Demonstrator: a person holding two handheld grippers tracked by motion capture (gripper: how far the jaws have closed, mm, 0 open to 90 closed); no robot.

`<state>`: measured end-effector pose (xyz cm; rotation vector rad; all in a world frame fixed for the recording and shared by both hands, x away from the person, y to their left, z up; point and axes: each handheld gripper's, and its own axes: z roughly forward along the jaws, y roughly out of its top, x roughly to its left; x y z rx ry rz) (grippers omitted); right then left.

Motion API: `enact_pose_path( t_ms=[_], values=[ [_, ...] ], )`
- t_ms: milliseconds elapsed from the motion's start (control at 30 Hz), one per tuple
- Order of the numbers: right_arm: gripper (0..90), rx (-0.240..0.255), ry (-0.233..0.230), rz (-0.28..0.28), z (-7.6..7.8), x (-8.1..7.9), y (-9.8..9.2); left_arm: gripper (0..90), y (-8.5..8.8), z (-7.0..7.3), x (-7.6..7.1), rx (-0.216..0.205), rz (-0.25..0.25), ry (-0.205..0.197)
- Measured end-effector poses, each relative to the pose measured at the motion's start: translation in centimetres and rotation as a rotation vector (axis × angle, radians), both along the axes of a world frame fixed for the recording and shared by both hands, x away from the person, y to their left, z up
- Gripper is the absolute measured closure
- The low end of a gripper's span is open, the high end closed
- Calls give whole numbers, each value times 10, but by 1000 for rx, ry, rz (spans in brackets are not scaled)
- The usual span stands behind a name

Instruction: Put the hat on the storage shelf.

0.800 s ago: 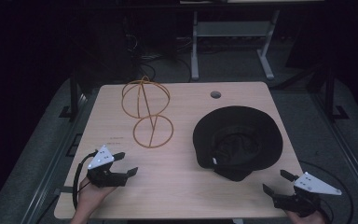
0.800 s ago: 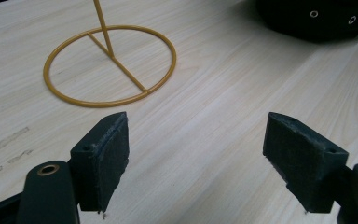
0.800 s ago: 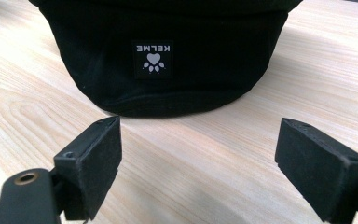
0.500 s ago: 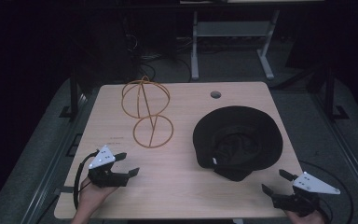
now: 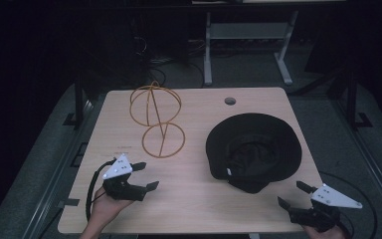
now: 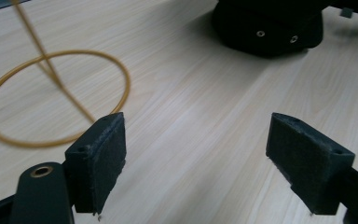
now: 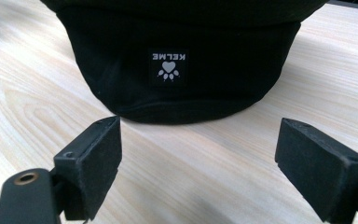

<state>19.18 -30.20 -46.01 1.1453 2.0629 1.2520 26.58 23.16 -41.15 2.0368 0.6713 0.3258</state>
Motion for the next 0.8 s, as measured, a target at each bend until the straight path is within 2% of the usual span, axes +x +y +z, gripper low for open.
enact_pose_path(
  t_ms=[300,800],
  values=[
    [142,8,-7,-4,2,-2,-4,192,-36,16,2,40,-102,-23],
    [142,12,6,12,-1,-1,-4,187,-83,37,8,85,-222,-34]
  ],
)
